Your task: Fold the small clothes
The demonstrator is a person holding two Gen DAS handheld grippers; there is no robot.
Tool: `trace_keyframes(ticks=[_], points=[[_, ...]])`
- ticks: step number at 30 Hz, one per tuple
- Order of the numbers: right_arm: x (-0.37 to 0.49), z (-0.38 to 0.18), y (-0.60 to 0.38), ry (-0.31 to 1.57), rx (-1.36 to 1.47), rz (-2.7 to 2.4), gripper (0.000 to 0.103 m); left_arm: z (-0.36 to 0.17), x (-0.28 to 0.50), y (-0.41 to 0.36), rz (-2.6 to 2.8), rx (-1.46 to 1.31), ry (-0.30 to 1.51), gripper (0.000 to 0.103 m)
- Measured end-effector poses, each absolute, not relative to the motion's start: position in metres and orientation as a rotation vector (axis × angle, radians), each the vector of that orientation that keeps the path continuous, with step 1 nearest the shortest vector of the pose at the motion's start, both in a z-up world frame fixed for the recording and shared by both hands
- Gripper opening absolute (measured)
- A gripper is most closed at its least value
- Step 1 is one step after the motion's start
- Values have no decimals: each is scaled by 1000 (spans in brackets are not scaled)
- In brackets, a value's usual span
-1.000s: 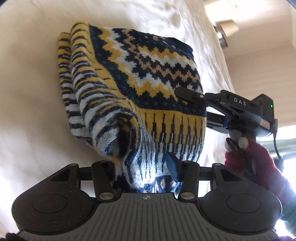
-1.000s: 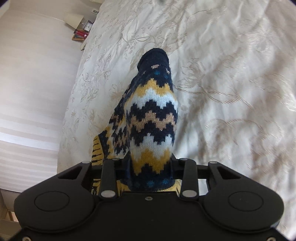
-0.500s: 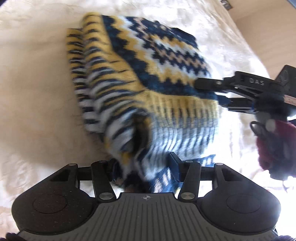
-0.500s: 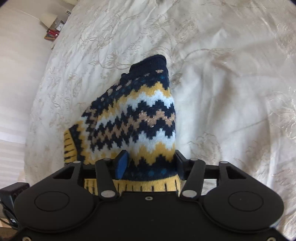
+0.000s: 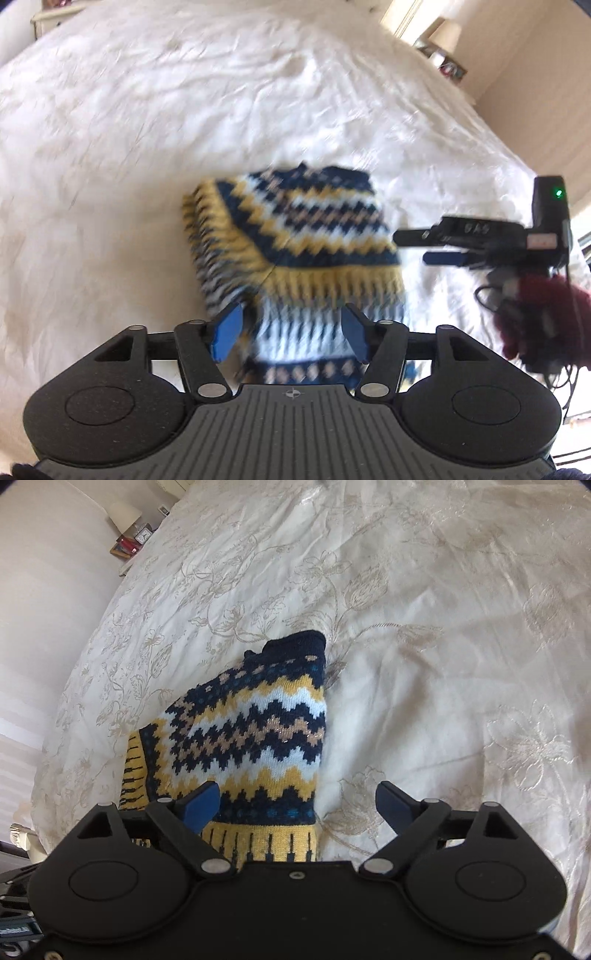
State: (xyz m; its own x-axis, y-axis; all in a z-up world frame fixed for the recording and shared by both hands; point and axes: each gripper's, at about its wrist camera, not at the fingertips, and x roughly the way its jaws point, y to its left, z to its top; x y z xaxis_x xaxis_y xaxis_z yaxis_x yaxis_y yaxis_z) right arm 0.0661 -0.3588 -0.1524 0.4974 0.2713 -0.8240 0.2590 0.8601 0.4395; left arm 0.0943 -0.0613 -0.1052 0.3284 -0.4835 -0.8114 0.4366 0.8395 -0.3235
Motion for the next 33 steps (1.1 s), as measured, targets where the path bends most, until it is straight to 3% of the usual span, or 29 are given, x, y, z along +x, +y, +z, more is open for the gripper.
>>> trace_keyframes(ticks=[9, 16, 26, 33], points=[[67, -151, -376, 1053, 527, -76, 93, -130, 135, -119, -574, 22, 1017, 61], [82, -150, -375, 1055, 457, -107, 93, -183, 152, -95, -449, 125, 1127, 64], [132, -173, -343, 1115, 322, -117, 98, -188, 150, -65, -400, -36, 1195, 79], [170, -204, -320, 1215, 194, -112, 102, -187, 155, -65, -426, -34, 1209, 79]])
